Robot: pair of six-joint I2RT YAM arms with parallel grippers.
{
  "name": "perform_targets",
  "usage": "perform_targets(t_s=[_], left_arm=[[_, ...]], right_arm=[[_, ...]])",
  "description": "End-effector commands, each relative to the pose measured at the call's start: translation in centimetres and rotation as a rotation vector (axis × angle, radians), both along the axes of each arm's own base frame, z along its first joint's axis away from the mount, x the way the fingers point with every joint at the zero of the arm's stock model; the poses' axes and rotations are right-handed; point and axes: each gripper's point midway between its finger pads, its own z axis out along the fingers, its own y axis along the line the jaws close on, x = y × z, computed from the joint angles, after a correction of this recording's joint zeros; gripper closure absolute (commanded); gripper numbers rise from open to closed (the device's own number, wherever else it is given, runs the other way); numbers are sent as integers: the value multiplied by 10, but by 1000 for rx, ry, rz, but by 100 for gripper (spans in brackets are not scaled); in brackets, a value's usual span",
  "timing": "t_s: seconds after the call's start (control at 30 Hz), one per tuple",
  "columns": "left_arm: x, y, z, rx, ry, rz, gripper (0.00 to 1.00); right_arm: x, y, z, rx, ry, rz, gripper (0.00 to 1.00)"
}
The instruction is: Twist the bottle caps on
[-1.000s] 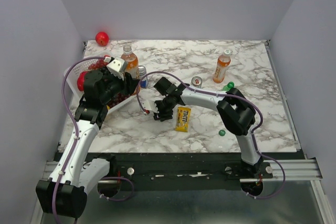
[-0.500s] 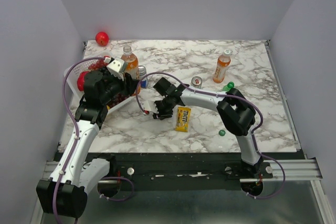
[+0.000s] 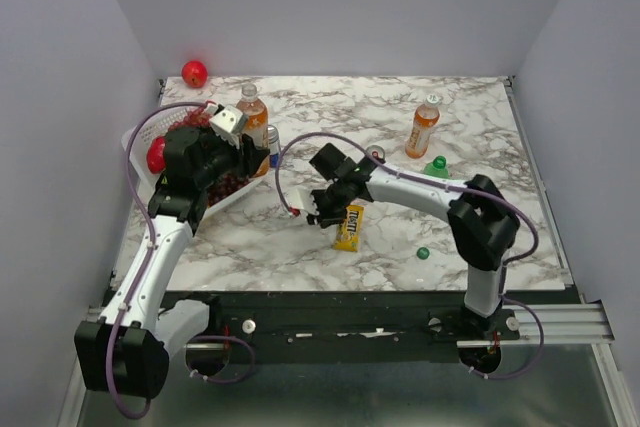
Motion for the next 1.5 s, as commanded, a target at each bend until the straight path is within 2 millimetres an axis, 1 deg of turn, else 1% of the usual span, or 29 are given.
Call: perform_targets(t_s=[0.0,0.03,0.07,0.1,0.13,0.17,0.2,0.23,0.27,0.3,0.33,0.37,0.43,0.47,0.5,0.57,0.6,0.7,0.73,0.83,0.97,1.2,1.47], left_arm=[[13,-15,19,26,-103,-122,100],[16,-18,15,26,-96,-138,100],[18,-20,11,38,-101,-160,100],[15,-25,7,44,-106,-203,100],[13,-32,-5,63,-94,-247,100],[12,-36,-12,109,-119,-287,100],[7,-41,-21,136,-114,-326,100],[-2,-49,-32,154,-116,-387,100],[-13,-62,-42,180,-117,-452,100],[-22,-68,-53,249,-159,-517,100],[-30,-74,-60,274,-174,-559,100],[-47,-86,-75,295,-184,-628,100],[-58,-96,-85,333,-249,-688,100],[-67,-100,-97,339,-247,-715,100],[-75,-110,-98,338,-276,-751,100],[-82,-119,-106,339,-288,-782,100],[-90,-128,-106,334,-298,-812,100],[-95,-139,-105,327,-329,-834,100],[-99,-143,-105,323,-332,-846,100],[-103,-148,-106,314,-317,-851,100],[-108,-152,-105,295,-298,-853,100],[-105,-155,-98,272,-273,-818,100],[-107,-161,-91,264,-283,-817,100]], right_arm=[[-9,-22,105,183,42,-66,78],[-13,-31,120,196,64,-78,78],[-7,-37,142,234,58,-100,78],[-11,-41,167,285,46,-94,78],[-17,-47,177,287,56,-102,78],[-18,-52,189,303,48,-106,78],[-20,-53,209,336,26,-97,78],[-28,-60,219,337,17,-93,78],[-31,-64,228,343,4,-93,78],[-31,-66,242,356,-19,-97,78],[-38,-73,247,346,-14,-103,78],[-41,-76,252,343,-13,-101,77],[-51,-84,260,332,-10,-90,77],[-55,-87,265,339,-24,-78,77],[-57,-90,266,336,-29,-75,77],[-60,-93,266,334,-42,-79,76],[-60,-94,264,327,-50,-83,76],[-61,-91,264,327,-56,-82,76],[-61,-89,267,339,-61,-79,76],[-65,-83,272,354,-60,-52,76],[-73,-76,271,367,-68,-1,76],[-80,-69,270,384,-98,66,76],[-83,-65,268,373,-118,87,76]])
